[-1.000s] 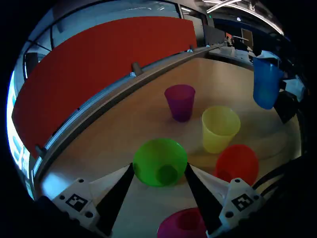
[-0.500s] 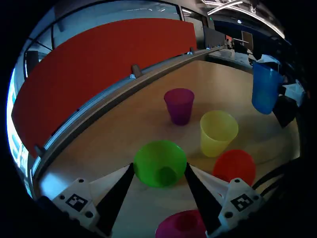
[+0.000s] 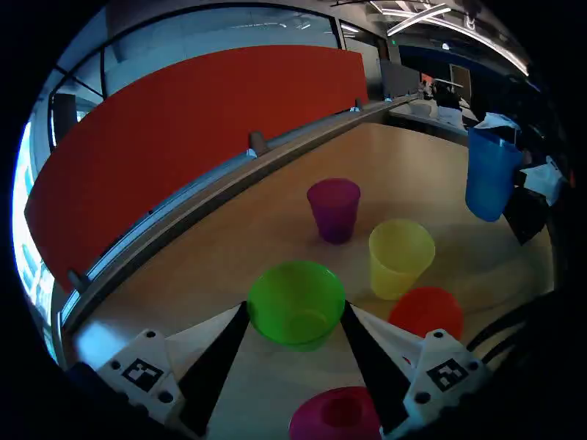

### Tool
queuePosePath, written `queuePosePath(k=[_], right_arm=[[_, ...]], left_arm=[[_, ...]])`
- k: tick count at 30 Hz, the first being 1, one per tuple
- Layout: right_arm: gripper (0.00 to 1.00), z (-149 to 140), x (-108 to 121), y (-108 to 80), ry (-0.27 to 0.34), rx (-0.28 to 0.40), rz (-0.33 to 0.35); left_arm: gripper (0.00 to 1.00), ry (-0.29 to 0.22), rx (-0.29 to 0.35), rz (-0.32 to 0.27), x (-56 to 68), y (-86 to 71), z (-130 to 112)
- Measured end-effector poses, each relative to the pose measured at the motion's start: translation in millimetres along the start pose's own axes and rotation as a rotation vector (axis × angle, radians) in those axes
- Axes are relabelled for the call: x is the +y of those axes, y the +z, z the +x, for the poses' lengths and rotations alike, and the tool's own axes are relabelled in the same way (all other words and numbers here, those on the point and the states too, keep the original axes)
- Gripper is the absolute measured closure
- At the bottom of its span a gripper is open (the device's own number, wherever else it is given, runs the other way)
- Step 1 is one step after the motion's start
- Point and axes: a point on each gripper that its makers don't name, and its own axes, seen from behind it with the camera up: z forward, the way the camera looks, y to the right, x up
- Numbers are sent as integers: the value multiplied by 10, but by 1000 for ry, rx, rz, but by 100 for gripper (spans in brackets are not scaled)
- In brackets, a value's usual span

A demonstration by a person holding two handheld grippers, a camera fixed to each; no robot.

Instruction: Pour water

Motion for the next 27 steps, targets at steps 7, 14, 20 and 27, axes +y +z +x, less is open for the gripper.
queuePosePath(k=[7, 14, 20, 27], right_arm=[[7, 43, -29, -42, -5, 5, -4], [6, 117, -98, -103, -16, 11, -5], [6, 170, -184, -163, -18, 15, -4], [7, 196, -328, -217, -28, 11, 5]], left_arm=[[11, -4, 43, 19, 13, -209, 110], [11, -20, 108, 35, 50, -494, 247], [11, -53, 172, 39, 117, -774, 357], [11, -72, 246, 40, 248, -1132, 449]])
